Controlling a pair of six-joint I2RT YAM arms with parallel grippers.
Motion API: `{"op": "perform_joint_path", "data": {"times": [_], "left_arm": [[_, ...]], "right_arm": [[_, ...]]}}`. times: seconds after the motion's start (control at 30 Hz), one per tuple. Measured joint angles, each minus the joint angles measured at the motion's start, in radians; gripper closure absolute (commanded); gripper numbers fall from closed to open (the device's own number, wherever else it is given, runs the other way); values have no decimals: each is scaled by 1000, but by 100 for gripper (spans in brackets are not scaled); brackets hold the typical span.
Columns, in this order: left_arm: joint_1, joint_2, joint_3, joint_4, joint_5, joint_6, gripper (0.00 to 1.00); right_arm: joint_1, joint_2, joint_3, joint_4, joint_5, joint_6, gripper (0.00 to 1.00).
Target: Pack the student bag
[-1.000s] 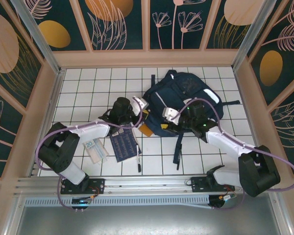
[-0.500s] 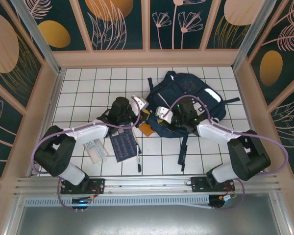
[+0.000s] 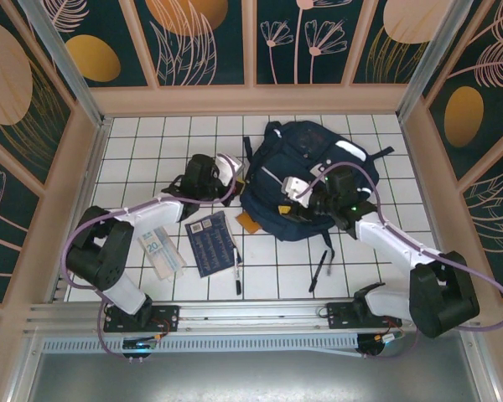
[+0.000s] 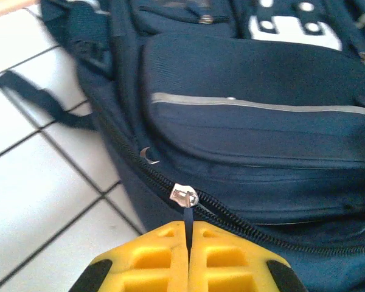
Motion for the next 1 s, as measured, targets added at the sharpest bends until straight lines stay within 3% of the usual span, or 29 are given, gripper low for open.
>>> {"op": "perform_joint_path", "data": {"times": [0.13,0.33,0.4,0.47,0.5,0.67,0.87,1.0], "left_arm": [[-52,-26,-18,24,36,-72,100],[-70,-90,-34,55,74,-139,100],[-70,-102,-34,59,71,-140,100],[-70,-103,-34,60,67,-140,100],[-70,-103,-34,59,63,-139,100],[-60,-103,-34,41,33,-108,100],[41,-67,-17,28,47,-77,100],[68,55,77,6,14,-27,100]], "right_arm": [[58,63,18,104,-12,121,37],[71,225,71,109,3,223,39],[71,253,91,79,-11,234,54],[71,274,118,36,-35,230,91],[71,282,131,12,-45,220,100],[76,282,171,-101,-20,113,100],[82,179,194,-263,41,-204,100],[88,102,193,-335,133,-383,100]]}}
